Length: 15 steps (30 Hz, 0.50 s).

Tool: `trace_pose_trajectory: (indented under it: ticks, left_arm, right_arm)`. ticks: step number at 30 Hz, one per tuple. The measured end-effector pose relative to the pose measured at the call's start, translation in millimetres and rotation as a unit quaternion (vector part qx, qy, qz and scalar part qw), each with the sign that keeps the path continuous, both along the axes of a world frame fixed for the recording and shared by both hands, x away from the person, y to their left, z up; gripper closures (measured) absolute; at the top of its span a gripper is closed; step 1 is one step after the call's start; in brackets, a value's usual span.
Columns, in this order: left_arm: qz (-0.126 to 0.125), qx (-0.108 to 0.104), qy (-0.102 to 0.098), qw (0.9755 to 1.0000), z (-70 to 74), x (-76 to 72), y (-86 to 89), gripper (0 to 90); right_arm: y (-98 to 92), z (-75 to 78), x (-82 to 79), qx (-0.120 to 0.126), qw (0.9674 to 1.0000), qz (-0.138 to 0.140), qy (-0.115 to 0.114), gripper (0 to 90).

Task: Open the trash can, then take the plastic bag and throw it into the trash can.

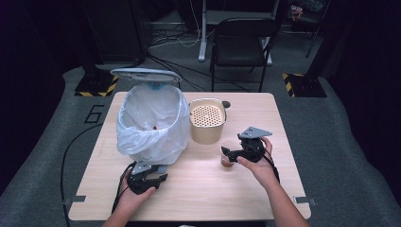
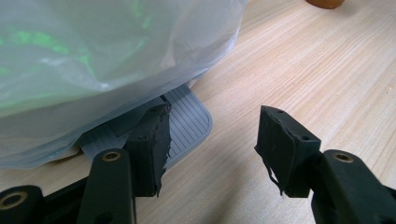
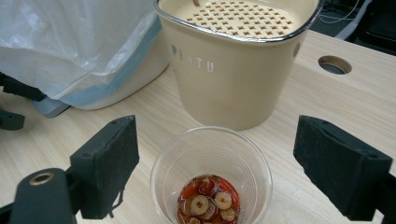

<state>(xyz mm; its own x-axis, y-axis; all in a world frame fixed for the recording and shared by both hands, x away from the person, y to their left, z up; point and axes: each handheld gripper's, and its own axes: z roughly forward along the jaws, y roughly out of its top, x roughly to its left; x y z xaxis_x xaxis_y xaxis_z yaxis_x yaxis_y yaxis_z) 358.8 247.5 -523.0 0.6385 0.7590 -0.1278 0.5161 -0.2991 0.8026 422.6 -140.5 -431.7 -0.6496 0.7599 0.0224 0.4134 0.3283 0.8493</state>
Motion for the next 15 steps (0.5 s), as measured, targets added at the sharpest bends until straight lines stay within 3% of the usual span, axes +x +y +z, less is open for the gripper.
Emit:
trace_pose_trajectory:
  ticks: [7, 15]
  left_arm:
    - [0.001, -0.002, 0.0, 1.0, -0.2, 0.1, 0.0, 44.2]
    - [0.002, -0.002, -0.001, 1.0, -0.2, 0.2, 0.0, 44.2]
  right_arm:
    - [-3.9, -12.3, -0.2, -0.001, 0.9997, -0.024, 0.003, 13.3]
    - [-4.5, -21.3, -1.6, -0.003, 0.9995, -0.029, 0.008, 11.8]
